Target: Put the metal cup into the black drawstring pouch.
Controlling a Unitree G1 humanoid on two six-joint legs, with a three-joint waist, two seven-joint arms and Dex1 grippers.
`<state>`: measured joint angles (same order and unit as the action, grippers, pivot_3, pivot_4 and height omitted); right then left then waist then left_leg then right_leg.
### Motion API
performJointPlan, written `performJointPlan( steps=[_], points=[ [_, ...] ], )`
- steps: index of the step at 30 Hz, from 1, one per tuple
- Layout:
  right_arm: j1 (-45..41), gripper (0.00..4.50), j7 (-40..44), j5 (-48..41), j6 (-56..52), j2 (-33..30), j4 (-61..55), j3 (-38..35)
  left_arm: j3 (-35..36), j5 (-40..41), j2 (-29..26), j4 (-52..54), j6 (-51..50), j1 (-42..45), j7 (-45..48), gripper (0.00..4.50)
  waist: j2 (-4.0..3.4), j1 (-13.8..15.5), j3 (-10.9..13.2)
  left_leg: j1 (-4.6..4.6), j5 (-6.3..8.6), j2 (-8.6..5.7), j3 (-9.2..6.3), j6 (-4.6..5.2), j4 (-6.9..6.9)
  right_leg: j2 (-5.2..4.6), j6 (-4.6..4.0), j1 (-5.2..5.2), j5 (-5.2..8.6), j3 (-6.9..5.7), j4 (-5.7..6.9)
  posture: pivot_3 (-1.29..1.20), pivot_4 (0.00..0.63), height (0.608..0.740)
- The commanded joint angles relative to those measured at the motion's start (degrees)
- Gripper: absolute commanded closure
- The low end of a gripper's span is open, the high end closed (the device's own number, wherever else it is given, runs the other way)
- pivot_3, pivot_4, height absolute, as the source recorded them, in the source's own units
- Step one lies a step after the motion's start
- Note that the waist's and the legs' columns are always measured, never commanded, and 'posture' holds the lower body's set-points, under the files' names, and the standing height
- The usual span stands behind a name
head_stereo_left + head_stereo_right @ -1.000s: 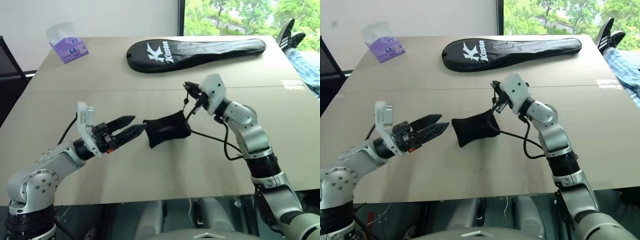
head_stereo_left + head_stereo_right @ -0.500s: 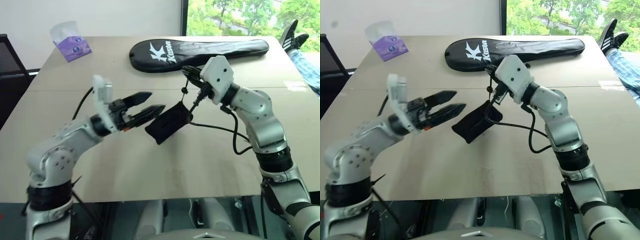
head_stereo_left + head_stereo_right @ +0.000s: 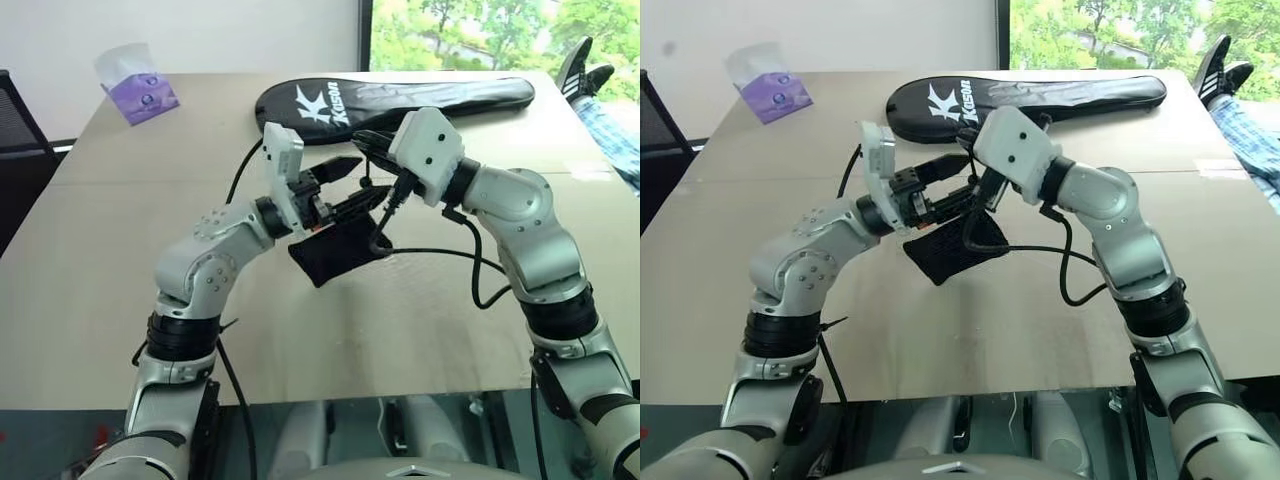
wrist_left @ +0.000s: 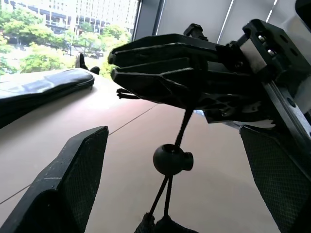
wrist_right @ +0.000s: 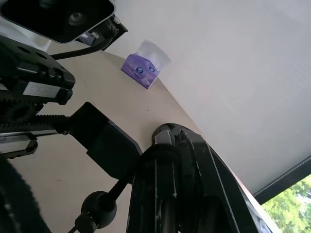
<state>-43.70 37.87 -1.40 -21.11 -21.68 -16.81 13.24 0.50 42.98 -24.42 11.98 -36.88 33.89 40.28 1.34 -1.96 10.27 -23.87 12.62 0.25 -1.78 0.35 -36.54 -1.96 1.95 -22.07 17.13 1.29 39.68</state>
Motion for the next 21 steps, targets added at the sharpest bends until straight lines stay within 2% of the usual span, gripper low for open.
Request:
performJointPlan(
  steps=[1,2,3,6,7,8,9,12,17,21],
  points=[
    [-1.53,4.50,-0.04,0.02,-0.27,-0.12,-3.09,-0.30,0.15,-0.59,0.09,0.34,1.44,1.09,2.14,0.86,0.00,-0.03,0.00,0.00,-0.01,0.00,0.00,-0.01,0.00,0.00,0.00,0.00,0.00,0.00,0.00,0.00,0.150,0.740],
    [-1.57,4.50,-0.06,-0.11,-0.50,-0.05,-3.29,-0.39,-0.01,-0.86,0.29,0.21,1.54,1.05,2.39,1.27,0.00,-0.02,0.00,0.00,-0.02,0.00,0.00,-0.03,0.00,0.00,0.00,0.00,0.00,0.00,0.00,0.00,0.150,0.740],
    [-1.65,4.50,-0.10,-0.21,-0.71,0.07,-3.39,-0.42,-0.22,-1.28,0.57,-0.14,1.76,1.06,2.58,1.99,0.00,0.00,0.00,0.00,-0.02,0.00,-0.01,-0.04,0.00,0.00,0.00,0.00,0.00,0.00,0.00,0.00,0.150,0.740],
    [-1.67,4.50,0.10,-0.28,-1.24,0.04,-3.92,-0.26,-1.27,-2.62,1.68,-1.07,2.78,0.92,3.32,3.30,0.00,0.07,0.00,0.00,-0.02,0.00,-0.01,-0.03,0.00,0.00,0.00,0.00,0.00,-0.01,0.00,0.00,0.150,0.740],
    [-1.62,4.50,0.15,-0.29,-1.34,0.01,-4.07,-0.25,-1.33,-2.82,1.92,-1.14,2.88,0.87,3.61,3.50,0.00,0.08,0.00,0.00,-0.02,0.00,-0.01,-0.03,-0.01,0.00,0.00,0.00,0.00,-0.01,0.00,0.00,0.150,0.740],
    [-1.57,4.50,0.14,-0.31,-1.47,0.01,-4.16,-0.30,-1.31,-3.01,2.07,-1.15,2.91,0.84,3.76,4.07,0.00,0.04,0.00,-0.01,-0.02,0.00,0.00,-0.03,-0.01,0.00,0.00,0.00,0.00,-0.01,0.00,0.00,0.150,0.740],
    [-1.54,4.50,0.13,-0.34,-1.58,0.02,-4.23,-0.37,-1.33,-3.23,2.14,-1.16,2.95,0.81,3.90,4.24,0.00,0.01,0.00,-0.01,-0.02,0.00,-0.01,-0.03,-0.01,0.00,0.00,0.00,0.00,0.00,0.00,0.00,0.150,0.740],
    [-1.71,4.50,-1.71,-0.62,-3.42,0.66,-3.59,-2.30,-1.65,-4.46,1.99,-1.58,2.93,0.37,4.19,4.27,0.00,0.01,0.00,-0.01,-0.02,0.00,-0.02,-0.03,-0.01,0.00,0.00,0.00,0.00,-0.01,0.00,0.00,0.150,0.740],
    [-5.15,4.50,-10.74,-3.01,-8.07,2.26,3.98,-13.56,-4.11,-10.29,-0.19,-4.43,3.03,-2.65,3.80,4.27,0.00,0.09,0.00,-0.01,-0.02,-0.01,0.00,-0.03,-0.02,0.01,0.00,0.00,0.00,0.00,0.04,0.00,0.150,0.740],
    [-8.20,4.50,-16.34,-2.65,-7.35,-2.12,14.67,-21.85,-5.03,-15.36,-3.81,-6.44,2.32,-7.93,2.42,4.27,0.00,0.12,0.00,0.00,-0.02,-0.03,0.00,-0.02,-0.02,0.00,0.00,0.00,0.00,0.00,0.04,0.00,0.150,0.740]
  ],
)
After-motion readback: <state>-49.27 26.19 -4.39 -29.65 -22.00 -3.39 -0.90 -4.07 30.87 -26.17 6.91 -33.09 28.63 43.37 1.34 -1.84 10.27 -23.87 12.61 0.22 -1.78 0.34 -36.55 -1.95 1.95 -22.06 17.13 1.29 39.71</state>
